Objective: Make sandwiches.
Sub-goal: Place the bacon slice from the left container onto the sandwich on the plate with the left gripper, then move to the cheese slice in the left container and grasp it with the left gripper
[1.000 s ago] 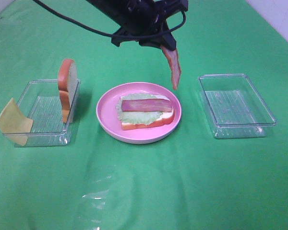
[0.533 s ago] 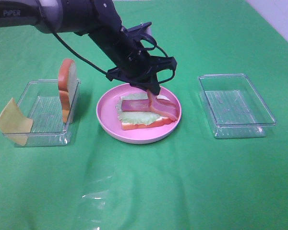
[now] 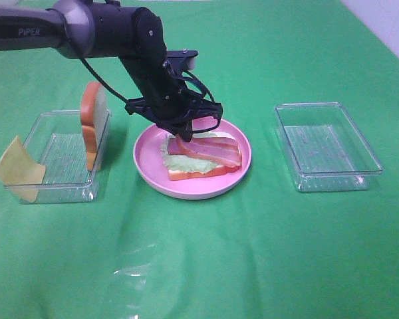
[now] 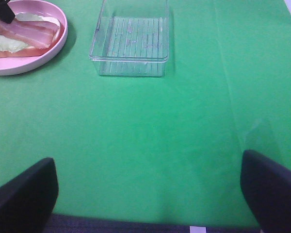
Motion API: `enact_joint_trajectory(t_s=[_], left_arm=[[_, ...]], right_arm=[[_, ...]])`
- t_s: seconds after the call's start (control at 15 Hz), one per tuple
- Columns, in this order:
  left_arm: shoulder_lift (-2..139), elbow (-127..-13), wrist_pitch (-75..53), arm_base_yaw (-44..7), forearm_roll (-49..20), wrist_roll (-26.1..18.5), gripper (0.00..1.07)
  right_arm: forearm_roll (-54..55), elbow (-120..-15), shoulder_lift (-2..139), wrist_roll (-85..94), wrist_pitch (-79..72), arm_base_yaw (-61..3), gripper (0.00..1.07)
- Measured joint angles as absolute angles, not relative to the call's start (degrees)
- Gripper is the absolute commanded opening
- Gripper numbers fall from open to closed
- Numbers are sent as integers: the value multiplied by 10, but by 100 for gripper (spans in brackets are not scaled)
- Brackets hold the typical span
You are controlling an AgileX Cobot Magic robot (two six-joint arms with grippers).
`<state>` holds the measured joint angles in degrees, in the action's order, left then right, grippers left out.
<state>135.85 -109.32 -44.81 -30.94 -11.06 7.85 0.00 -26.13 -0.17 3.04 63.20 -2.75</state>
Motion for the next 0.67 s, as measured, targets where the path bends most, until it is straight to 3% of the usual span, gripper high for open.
enact_joint_trajectory(t_s=[0.07,0.27,0.33,0.67], left_arm=[[1358,-1093,-448,-309,-110,79,22],[1356,-1093,-450,-309,-109,79,90],[1350,-1093,-451,-309,-109,79,102],[1294,-1134,-482,-309,-92,63,102]], right_arm=[[0,-261,-2,30,632,-28,98],[0,-261,-2,30,632,-28,98],[0,-261,-2,30,632,-28,98],[0,-261,-2,30,632,-28,98]])
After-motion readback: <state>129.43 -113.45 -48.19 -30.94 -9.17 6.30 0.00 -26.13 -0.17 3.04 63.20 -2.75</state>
